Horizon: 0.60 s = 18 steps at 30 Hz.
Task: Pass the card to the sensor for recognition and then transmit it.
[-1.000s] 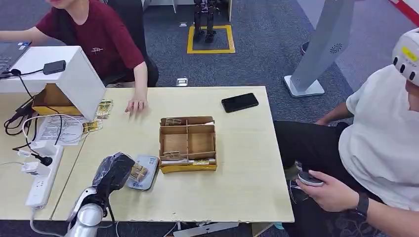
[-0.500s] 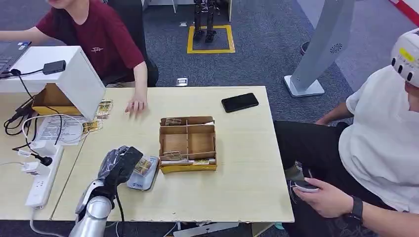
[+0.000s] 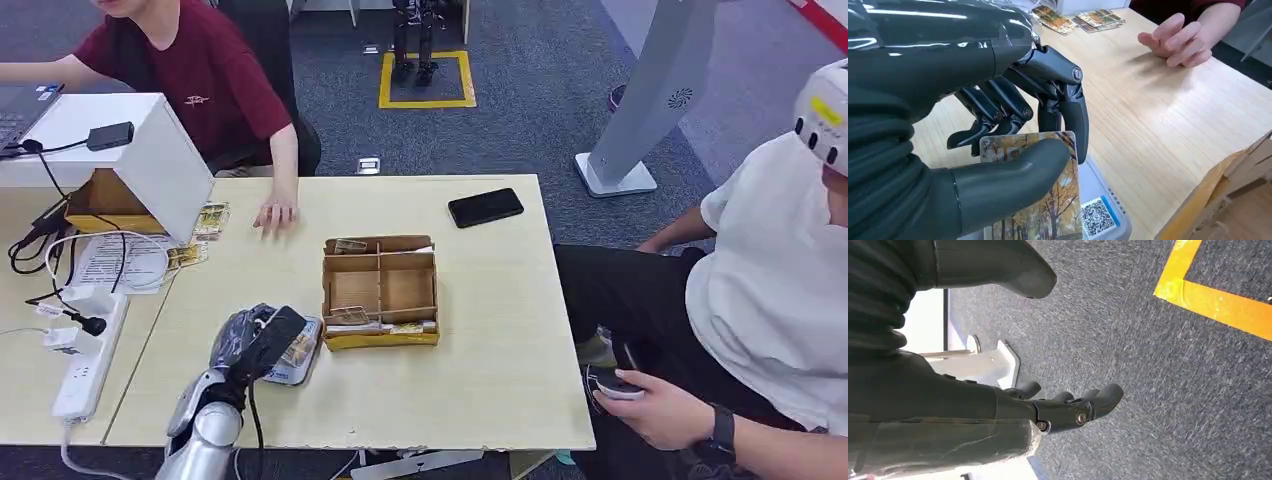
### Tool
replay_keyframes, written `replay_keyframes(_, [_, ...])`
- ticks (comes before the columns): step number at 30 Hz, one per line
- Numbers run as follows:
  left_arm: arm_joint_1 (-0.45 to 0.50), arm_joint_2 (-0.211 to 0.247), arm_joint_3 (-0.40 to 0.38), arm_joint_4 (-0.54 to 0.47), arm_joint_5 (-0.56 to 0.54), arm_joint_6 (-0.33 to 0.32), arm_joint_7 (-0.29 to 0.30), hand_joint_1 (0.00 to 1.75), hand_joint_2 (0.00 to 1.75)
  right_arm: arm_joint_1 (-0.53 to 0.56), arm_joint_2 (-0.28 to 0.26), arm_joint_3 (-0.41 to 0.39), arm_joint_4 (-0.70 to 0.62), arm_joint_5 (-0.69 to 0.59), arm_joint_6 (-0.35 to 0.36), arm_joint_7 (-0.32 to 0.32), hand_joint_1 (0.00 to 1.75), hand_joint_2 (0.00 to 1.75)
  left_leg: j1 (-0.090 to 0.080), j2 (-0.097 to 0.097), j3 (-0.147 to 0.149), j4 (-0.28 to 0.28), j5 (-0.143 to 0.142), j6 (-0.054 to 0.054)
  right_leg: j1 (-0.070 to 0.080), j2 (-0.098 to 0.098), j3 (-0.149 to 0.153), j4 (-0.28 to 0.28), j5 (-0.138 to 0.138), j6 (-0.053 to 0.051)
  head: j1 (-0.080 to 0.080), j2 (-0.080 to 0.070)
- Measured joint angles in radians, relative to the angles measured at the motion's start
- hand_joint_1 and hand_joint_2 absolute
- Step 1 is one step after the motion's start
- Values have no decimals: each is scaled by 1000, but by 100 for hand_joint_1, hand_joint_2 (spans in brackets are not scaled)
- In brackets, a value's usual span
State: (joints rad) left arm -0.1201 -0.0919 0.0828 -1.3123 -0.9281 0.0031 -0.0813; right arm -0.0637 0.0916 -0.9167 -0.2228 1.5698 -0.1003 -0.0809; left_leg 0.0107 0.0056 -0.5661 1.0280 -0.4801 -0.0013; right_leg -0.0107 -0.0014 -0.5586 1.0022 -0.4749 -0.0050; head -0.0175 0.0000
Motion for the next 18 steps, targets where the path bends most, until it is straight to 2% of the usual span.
replay_keyframes(15, [-8,-13,42,24,-65,11,-8,175,175,0,0,1,0,0,-8,-10,0,175,0,0,0,0,0,0,0,0,0,0,0,0,0,0])
replay_keyframes(17, [-8,-17,52,26,-30,-3,-30,175,175,0,0,3,0,0,-10,-12,0,175,0,0,0,0,0,0,0,0,0,0,0,0,0,0])
replay_keyframes(18, [-9,-17,56,27,24,-28,-55,175,175,0,0,5,0,0,-10,-13,0,175,0,0,0,0,0,0,0,0,0,0,0,0,0,0])
